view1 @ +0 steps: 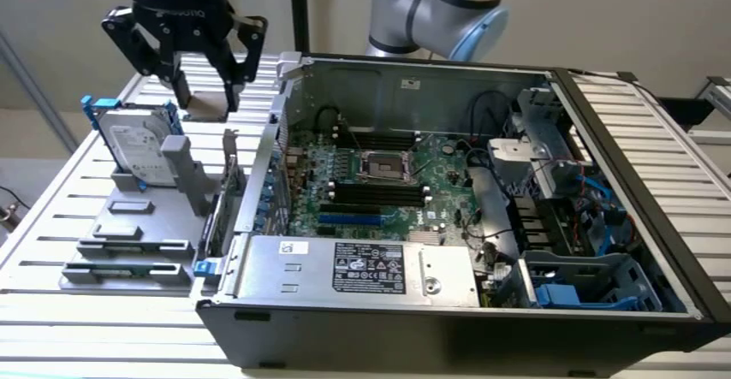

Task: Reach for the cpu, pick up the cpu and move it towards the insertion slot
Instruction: 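Pick up the cpu and move it towards the insertion slot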

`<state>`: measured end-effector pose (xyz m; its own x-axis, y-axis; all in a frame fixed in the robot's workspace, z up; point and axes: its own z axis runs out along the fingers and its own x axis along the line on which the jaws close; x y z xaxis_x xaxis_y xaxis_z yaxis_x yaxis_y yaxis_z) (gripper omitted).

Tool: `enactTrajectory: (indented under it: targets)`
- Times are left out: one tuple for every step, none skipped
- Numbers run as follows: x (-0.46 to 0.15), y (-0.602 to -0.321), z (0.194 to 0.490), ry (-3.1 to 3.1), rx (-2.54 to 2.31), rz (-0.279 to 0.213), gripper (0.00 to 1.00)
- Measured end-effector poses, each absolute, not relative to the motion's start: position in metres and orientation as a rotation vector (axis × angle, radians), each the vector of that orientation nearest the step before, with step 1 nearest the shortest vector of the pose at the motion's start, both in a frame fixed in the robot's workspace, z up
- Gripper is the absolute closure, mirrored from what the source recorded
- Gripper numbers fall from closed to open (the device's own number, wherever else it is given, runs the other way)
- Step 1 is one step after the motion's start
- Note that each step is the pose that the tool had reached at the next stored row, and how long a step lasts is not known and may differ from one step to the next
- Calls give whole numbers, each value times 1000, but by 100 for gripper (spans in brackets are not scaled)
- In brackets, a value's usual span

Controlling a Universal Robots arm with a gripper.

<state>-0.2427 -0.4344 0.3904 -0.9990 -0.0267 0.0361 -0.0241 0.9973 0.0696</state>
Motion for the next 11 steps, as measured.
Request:
enactTrajectory:
  targets:
    - [-238,-434,391,-3102,39,-109,45]
    - [-234,-434,391,-3102,39,-111,45]
    - [-229,-434,391,-3102,40,-112,45]
    - [-225,-434,392,-3102,40,-114,45]
    - [-220,-434,392,-3102,40,-116,45]
    - [-215,-434,393,-3102,40,-118,45]
    - [-211,-434,393,-3102,40,-120,45]
    - [-206,-435,393,-3102,40,-123,45]
    - [-202,-435,394,-3102,40,-125,45]
    - [-197,-435,394,-3102,40,-128,45]
    - [-193,-435,394,-3102,40,-131,45]
